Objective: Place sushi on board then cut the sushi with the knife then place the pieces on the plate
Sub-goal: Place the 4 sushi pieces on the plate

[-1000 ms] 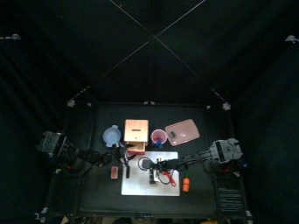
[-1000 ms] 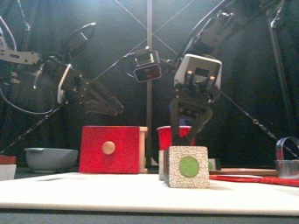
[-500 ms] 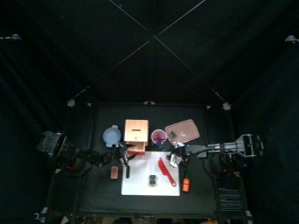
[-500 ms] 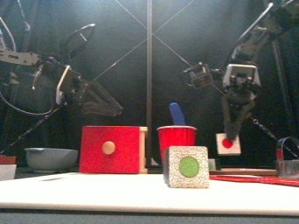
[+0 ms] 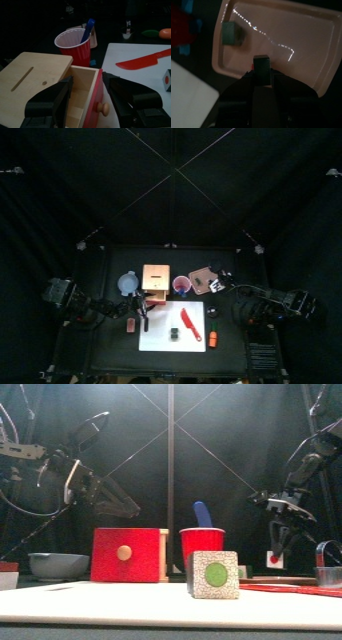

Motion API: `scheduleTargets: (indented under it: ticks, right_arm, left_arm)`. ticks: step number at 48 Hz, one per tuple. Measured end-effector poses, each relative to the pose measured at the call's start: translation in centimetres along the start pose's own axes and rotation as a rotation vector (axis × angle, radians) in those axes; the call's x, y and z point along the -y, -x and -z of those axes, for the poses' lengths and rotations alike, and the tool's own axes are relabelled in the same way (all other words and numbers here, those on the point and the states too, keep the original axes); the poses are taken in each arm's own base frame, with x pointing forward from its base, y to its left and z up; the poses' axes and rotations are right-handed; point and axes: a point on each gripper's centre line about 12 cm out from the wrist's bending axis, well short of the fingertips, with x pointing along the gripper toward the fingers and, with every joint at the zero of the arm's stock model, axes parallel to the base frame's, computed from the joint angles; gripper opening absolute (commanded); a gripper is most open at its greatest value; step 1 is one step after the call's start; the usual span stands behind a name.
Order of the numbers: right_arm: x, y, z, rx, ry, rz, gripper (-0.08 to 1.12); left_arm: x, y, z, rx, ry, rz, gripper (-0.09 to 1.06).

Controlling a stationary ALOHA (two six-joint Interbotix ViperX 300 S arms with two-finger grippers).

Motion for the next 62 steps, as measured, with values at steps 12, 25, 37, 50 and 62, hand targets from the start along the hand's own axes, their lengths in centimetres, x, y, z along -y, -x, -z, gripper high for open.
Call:
scheduleTargets:
  ticks: [12,25,37,50,62]
  right_arm:
    - [0.0,-3.2,-2.0,0.049,-0.028,-0.011,0.53]
    - [-0.8,-5.0,-2.6,-0.015,-0.009,0.004,0.60]
    - [-1.5,-4.7,-3.0,-0.051,0.024,0.014,0.82]
    - [-1.8,-4.5,-3.5,-0.050,0.042,0.016,0.84]
    - [-1.5,-2.4,-3.7,-0.054,0.082,0.043,0.84]
  left_arm:
    - [-0.1,-0.1,0.0,-0.001,-0.001,-0.003,0.86]
    - [-0.1,-0.1,0.1,-0.002,-0.001,-0.002,0.86]
    - [-0.1,-0.1,0.1,-0.002,-0.002,-0.002,0.86]
    - [-0.1,-0.1,0.1,-0.003,0.000,0.000,0.86]
    - [-0.1,-0.1,0.0,-0.002,-0.003,-0.001,0.86]
